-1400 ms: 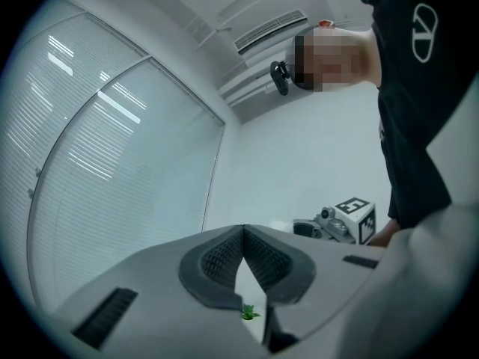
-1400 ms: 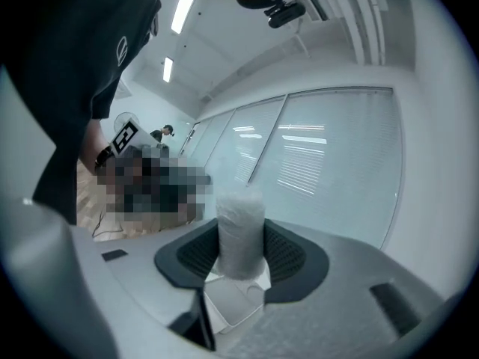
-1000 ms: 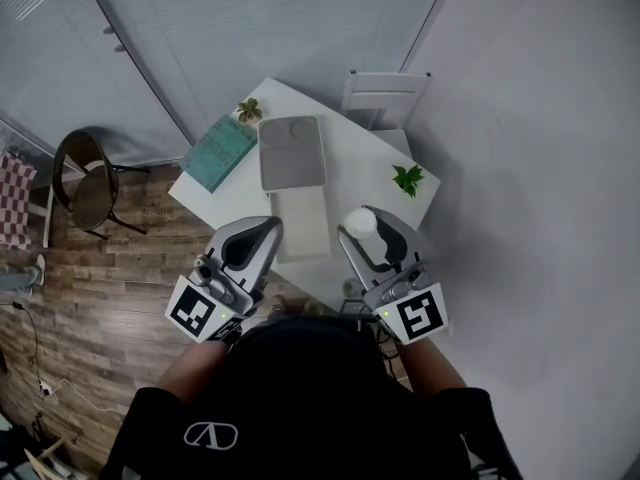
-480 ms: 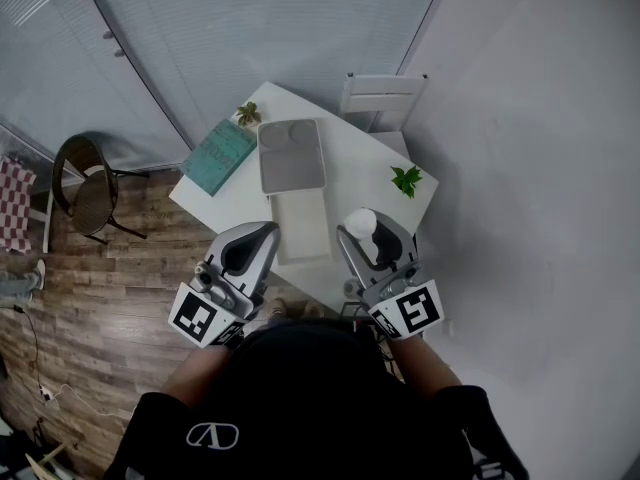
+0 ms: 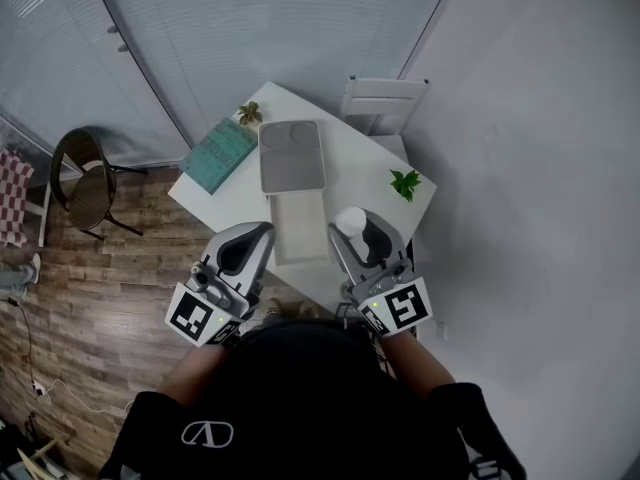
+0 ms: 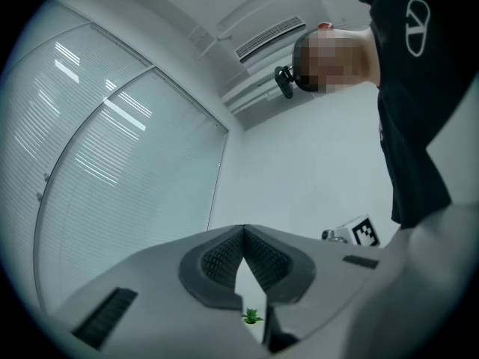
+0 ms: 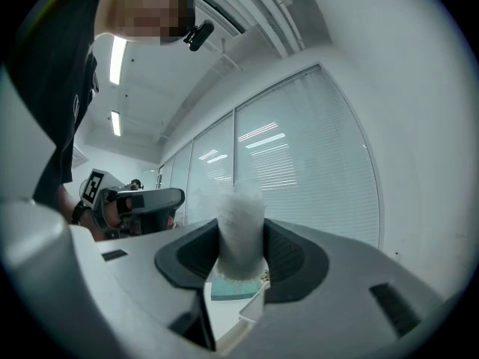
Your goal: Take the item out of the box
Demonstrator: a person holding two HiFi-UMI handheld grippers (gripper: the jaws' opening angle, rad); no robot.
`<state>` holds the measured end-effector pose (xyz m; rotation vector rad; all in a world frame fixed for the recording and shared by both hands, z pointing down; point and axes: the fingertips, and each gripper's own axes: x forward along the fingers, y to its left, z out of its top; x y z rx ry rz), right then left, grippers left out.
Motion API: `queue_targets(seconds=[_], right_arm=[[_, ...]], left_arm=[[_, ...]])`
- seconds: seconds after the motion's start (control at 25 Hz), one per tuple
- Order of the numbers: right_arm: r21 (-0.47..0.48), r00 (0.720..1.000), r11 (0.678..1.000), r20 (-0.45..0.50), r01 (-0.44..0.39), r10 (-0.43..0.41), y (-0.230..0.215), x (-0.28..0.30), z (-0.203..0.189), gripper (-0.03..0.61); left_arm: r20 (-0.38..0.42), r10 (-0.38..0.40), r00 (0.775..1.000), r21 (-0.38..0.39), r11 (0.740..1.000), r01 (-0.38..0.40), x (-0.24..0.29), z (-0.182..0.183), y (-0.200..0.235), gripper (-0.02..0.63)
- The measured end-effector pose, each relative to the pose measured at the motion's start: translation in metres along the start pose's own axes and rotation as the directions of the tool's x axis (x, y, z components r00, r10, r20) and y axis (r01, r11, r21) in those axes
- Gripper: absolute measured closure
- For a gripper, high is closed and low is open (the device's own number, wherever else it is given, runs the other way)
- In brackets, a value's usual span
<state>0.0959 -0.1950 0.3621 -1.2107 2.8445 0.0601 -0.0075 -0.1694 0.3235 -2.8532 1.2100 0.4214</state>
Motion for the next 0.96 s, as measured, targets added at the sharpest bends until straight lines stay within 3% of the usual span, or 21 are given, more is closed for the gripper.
queue_targets(seconds=[0.12, 0.36, 0.96], right_arm=[[0.005, 1.0, 1.0, 0.007, 0.001, -0.001, 0.003, 0.001, 0.0, 0.407], [0.002, 1.0, 1.0, 0.005, 0.002, -0.002, 0.013, 0.003, 0.003, 0.408], [-0.008, 1.0, 1.0, -0.007, 0.0, 0.0, 0.009, 0.003, -0.004, 0.408]], left_arm=[[-0.025, -0.006, 1.0, -0.01, 1.0, 0.005, -0.007, -0.009, 0.0, 0.609], [0.018, 0.016, 1.0, -0.001, 1.0, -0.016, -0.007, 0.009, 0.002, 0.609], [-0.022, 0.024, 0.999, -0.011, 1.0, -0.024, -0.012, -0.012, 0.006, 0.609]])
